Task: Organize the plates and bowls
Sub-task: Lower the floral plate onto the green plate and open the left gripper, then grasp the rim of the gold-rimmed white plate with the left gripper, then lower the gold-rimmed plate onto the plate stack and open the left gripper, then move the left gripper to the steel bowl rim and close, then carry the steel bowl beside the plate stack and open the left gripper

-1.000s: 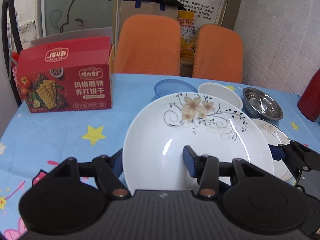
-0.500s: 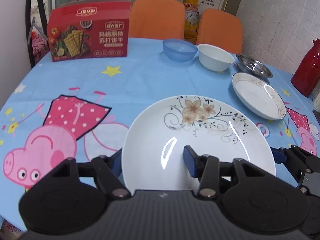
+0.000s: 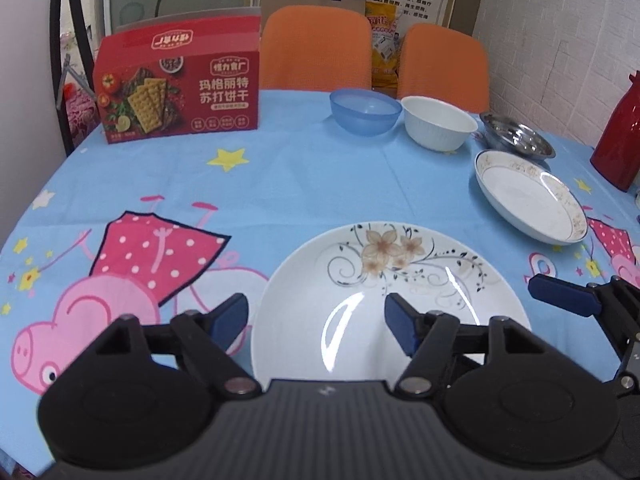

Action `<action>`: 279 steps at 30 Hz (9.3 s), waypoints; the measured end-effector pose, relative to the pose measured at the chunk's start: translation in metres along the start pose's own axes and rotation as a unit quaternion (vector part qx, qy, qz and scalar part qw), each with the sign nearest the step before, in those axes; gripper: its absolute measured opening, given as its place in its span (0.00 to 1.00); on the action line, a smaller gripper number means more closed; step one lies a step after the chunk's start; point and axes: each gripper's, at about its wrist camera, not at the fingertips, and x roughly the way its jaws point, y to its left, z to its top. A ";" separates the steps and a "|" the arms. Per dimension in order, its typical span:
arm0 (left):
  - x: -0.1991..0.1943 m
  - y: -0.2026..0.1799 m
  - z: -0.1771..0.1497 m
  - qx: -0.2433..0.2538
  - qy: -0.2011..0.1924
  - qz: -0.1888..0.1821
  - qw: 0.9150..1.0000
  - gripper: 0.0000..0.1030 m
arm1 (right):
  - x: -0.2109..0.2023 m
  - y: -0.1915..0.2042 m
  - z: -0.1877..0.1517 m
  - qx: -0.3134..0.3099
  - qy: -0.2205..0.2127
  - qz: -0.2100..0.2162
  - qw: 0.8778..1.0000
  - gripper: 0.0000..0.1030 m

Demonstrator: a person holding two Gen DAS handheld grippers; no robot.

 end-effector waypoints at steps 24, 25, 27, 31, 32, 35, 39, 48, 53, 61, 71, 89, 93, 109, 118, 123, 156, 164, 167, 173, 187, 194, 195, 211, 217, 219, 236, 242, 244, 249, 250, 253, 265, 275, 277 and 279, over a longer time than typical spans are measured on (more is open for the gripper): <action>0.010 -0.056 0.022 0.025 -0.003 -0.009 1.000 0.71 | -0.029 -0.102 -0.019 0.163 0.004 -0.037 0.986 0.84; 0.012 -0.060 0.023 0.029 -0.001 -0.008 1.000 0.71 | -0.029 -0.105 -0.019 0.164 0.006 -0.037 0.986 0.84; 0.015 -0.066 0.025 0.035 0.001 -0.007 0.999 0.71 | -0.029 -0.111 -0.021 0.167 0.008 -0.037 0.985 0.84; 0.022 -0.079 0.031 0.050 0.008 -0.007 0.999 0.71 | -0.029 -0.126 -0.023 0.180 0.006 -0.038 0.983 0.84; 0.024 -0.082 0.034 0.053 0.010 -0.009 0.998 0.71 | -0.029 -0.130 -0.023 0.183 0.006 -0.039 0.982 0.84; 0.034 -0.089 0.042 0.063 0.023 -0.026 0.997 0.71 | -0.031 -0.146 -0.024 0.197 -0.001 -0.046 0.979 0.84; 0.061 -0.104 0.063 0.063 0.049 -0.058 0.995 0.71 | -0.036 -0.172 -0.019 0.218 -0.023 -0.067 0.973 0.84; 0.160 -0.145 0.110 0.064 0.103 -0.106 0.987 0.71 | 0.021 -0.231 0.014 0.213 0.013 -0.122 0.969 0.85; 0.187 -0.153 0.115 0.072 0.099 -0.094 0.988 0.71 | 0.047 -0.233 0.016 0.185 0.041 -0.129 0.973 0.85; 0.190 -0.158 0.114 0.088 0.084 -0.085 0.989 0.71 | 0.056 -0.222 0.016 0.121 0.054 -0.147 0.980 0.87; 0.188 -0.158 0.112 0.092 0.076 -0.092 0.989 0.70 | 0.066 -0.212 0.022 0.107 0.050 -0.137 0.984 0.87; 0.179 -0.178 0.107 0.125 0.064 -0.105 0.985 0.43 | 0.071 -0.205 0.024 0.094 0.045 -0.128 0.986 0.86; 0.177 -0.177 0.108 0.108 0.082 -0.107 0.985 0.39 | 0.064 -0.207 0.025 0.122 0.041 -0.123 0.984 0.85; 0.075 -0.120 0.080 0.078 0.045 -0.104 0.991 0.35 | 0.002 -0.125 0.029 0.109 -0.005 -0.111 0.988 0.86; 0.007 -0.042 0.042 0.035 0.023 -0.045 0.998 0.35 | -0.014 -0.044 0.028 0.074 -0.016 -0.043 0.996 0.86; -0.009 -0.008 0.015 0.008 0.031 -0.025 0.999 0.35 | -0.012 -0.009 0.017 0.068 0.000 -0.011 0.998 0.87; -0.012 0.023 0.005 -0.027 -0.002 -0.051 0.998 0.58 | -0.007 0.013 0.012 0.000 0.011 -0.047 0.999 0.85; -0.019 0.007 0.004 -0.015 -0.005 -0.056 0.998 0.61 | -0.028 0.000 0.014 0.024 -0.012 -0.025 0.999 0.85; -0.018 -0.001 0.005 -0.007 -0.003 -0.059 0.998 0.63 | -0.030 -0.015 0.010 0.047 -0.005 -0.027 0.999 0.85; -0.016 -0.022 0.009 0.009 -0.001 -0.064 0.998 0.67 | -0.036 -0.045 0.001 0.085 0.001 -0.040 0.996 0.85; 0.012 -0.076 0.056 0.055 0.007 -0.081 0.995 0.71 | -0.037 -0.140 0.004 0.153 -0.003 -0.061 0.986 0.85; 0.060 -0.120 0.124 0.076 0.010 -0.131 0.988 0.71 | -0.019 -0.211 0.027 0.187 -0.008 -0.101 0.977 0.85; 0.070 -0.130 0.138 0.083 0.007 -0.139 0.987 0.71 | -0.016 -0.220 0.030 0.191 -0.007 -0.105 0.976 0.85; 0.293 -0.259 0.248 0.117 0.111 -0.166 0.973 0.71 | 0.115 -0.333 0.091 0.233 0.068 -0.149 0.959 0.85; 0.317 -0.266 0.242 0.134 0.121 -0.158 0.971 0.67 | 0.139 -0.334 0.089 0.203 0.077 -0.160 0.963 0.83; 0.317 -0.267 0.241 0.144 0.120 -0.158 0.969 0.64 | 0.142 -0.330 0.087 0.189 0.073 -0.162 0.966 0.83; 0.280 -0.276 0.231 0.211 0.096 -0.150 0.961 0.38 | 0.125 -0.307 0.094 0.184 0.054 -0.097 0.977 0.74; 0.229 -0.268 0.216 0.196 0.088 -0.169 0.962 0.39 | 0.078 -0.281 0.096 0.172 0.030 -0.105 0.979 0.76; 0.206 -0.262 0.202 0.190 0.088 -0.175 0.962 0.39 | 0.057 -0.270 0.091 0.175 0.025 -0.101 0.979 0.77; 0.157 -0.246 0.149 0.186 0.097 -0.172 0.963 0.42 | 0.017 -0.227 0.062 0.173 0.029 -0.091 0.980 0.77; 0.149 -0.243 0.138 0.187 0.099 -0.173 0.962 0.42 | 0.010 -0.217 0.055 0.171 0.032 -0.087 0.981 0.78; 0.129 -0.230 0.104 0.184 0.110 -0.179 0.960 0.42 | -0.009 -0.196 0.031 0.181 0.037 -0.081 0.979 0.78; 0.101 -0.219 0.036 0.173 0.131 -0.192 0.957 0.43 | -0.045 -0.161 -0.019 0.200 0.057 -0.077 0.975 0.78; 0.102 -0.213 0.042 0.157 0.115 -0.180 0.964 0.64 | -0.042 -0.171 -0.026 0.208 0.064 -0.052 0.975 0.76; 0.093 -0.202 0.052 0.142 0.095 -0.182 0.968 0.68 | -0.056 -0.182 -0.026 0.225 0.051 -0.056 0.972 0.77; 0.082 -0.190 0.062 0.131 0.074 -0.178 0.973 0.70 | -0.071 -0.191 -0.025 0.238 0.035 -0.066 0.968 0.77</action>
